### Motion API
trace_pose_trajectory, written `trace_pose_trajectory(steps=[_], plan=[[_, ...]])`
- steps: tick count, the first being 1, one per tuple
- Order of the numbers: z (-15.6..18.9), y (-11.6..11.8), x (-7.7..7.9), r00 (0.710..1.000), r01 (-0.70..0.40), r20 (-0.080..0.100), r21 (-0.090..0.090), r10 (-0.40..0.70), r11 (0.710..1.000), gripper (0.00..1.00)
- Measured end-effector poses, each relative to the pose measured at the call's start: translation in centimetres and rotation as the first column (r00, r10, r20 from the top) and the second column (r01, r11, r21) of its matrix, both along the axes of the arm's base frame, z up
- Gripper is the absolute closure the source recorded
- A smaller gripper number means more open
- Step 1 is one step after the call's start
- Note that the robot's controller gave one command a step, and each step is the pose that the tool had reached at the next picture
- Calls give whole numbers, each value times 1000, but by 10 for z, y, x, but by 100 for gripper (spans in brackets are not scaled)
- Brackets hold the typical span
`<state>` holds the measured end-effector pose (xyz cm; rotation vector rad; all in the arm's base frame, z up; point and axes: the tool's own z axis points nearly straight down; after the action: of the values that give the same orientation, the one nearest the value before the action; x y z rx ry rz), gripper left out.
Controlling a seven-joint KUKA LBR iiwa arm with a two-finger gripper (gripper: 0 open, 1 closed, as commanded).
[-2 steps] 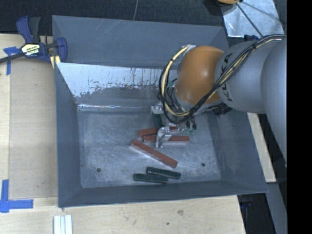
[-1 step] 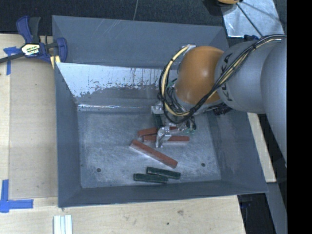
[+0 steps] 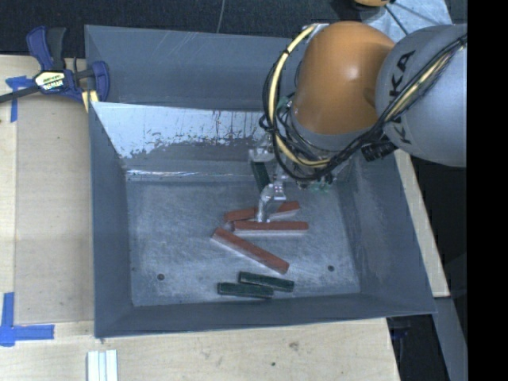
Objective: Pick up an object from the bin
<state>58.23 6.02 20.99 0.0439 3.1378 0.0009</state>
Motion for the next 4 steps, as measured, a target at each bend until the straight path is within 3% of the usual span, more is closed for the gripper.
trace_pose_trajectory(steps=[1,2,3,4], plan=[[0,0,0,1000,0,0,0,0,1000,100],[-20,4,4,997,-77,4,-1,77,997,100],[-45,16,10,992,-130,-3,-1,130,992,100],[0,6,12,997,83,-3,0,-83,997,100]])
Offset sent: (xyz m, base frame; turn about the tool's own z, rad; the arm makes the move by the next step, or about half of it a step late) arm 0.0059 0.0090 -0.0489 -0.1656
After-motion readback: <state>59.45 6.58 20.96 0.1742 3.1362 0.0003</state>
